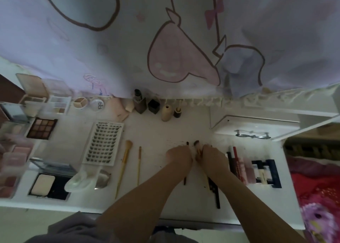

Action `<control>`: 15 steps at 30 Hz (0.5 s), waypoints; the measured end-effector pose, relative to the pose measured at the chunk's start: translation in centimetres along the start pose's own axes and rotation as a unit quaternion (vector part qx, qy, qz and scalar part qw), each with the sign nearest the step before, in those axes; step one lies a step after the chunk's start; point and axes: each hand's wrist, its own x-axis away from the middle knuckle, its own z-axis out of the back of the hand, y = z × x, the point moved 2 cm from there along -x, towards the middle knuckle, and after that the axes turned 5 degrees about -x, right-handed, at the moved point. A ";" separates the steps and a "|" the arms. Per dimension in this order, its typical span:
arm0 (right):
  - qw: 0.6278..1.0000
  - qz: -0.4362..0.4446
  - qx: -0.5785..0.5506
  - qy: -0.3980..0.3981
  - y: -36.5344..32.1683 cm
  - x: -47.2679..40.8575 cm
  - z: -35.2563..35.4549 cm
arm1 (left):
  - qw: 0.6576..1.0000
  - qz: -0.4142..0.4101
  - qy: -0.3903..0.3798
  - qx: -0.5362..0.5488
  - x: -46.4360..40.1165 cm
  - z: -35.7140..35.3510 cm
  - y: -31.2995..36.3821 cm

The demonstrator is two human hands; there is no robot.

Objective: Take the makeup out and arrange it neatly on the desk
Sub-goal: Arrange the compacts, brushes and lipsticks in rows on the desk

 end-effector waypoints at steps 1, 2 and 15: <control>1.000 -0.002 0.001 -0.002 -0.4 0.1 0.2 | 1.000 -0.002 0.000 -0.014 0.2 0.1 -0.6; 1.000 0.002 0.002 -0.001 -0.9 0.2 0.3 | 1.000 -0.005 0.003 -0.028 0.5 0.2 -1.3; 0.996 0.063 -0.051 -0.028 -11.5 2.3 -4.5 | 0.995 0.031 0.065 -0.073 4.5 -1.7 -12.5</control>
